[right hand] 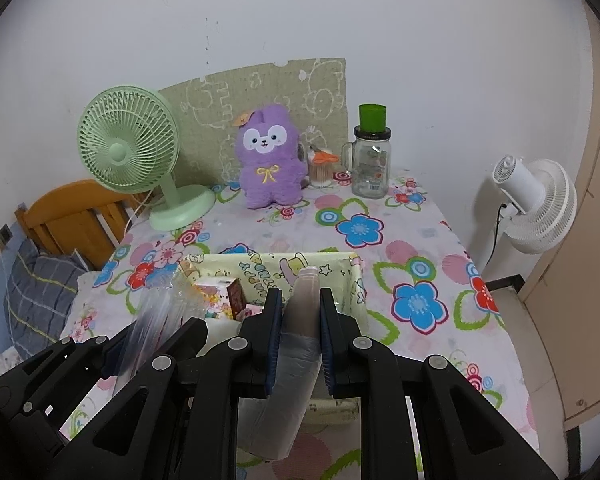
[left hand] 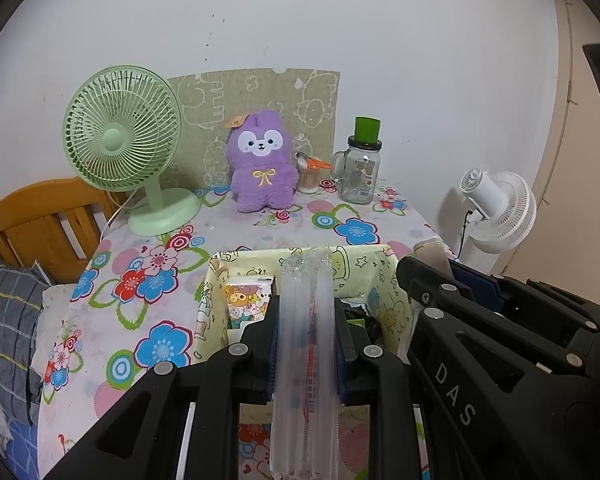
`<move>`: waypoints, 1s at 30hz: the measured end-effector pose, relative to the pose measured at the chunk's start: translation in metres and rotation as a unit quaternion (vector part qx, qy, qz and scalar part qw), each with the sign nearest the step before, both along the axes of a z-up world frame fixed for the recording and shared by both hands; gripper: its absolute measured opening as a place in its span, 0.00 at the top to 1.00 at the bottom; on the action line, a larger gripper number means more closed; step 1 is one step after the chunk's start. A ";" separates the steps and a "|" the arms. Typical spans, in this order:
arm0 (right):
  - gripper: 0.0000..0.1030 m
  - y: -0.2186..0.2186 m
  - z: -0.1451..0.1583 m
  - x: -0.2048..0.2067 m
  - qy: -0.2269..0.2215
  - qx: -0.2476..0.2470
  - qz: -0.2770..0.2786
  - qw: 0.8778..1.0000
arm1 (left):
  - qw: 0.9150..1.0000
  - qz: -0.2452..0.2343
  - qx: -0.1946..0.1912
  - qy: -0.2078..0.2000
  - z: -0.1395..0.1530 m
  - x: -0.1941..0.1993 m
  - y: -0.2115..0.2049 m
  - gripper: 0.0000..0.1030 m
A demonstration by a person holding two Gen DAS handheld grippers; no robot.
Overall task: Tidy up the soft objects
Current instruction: 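Carry the clear packet with the left tool toward the box while the right tool carries the roll, then lower the packet into the box and open the left tool while the right tool releases the roll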
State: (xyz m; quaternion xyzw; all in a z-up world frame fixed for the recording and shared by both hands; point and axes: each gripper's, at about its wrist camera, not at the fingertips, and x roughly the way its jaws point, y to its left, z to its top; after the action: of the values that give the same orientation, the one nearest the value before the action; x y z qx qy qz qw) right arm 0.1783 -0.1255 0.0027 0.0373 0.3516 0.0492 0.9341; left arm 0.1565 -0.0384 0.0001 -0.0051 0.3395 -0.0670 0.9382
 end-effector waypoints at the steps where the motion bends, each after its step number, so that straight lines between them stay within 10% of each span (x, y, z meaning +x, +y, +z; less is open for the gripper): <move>1: 0.80 0.000 -0.002 0.004 0.002 0.000 0.000 1.000 | 1.000 0.000 0.000 0.001 -0.001 0.002 0.000 0.80; 30: 0.80 -0.002 -0.044 0.064 0.039 0.006 0.016 0.999 | 0.999 0.021 -0.007 0.024 -0.042 0.057 -0.001 0.78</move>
State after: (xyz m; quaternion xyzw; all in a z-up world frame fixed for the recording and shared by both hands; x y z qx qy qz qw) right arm 0.2420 -0.1271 -0.0409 0.0389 0.3882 0.0649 0.9185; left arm 0.2132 -0.0394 -0.0421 -0.0206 0.3617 -0.0496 0.9307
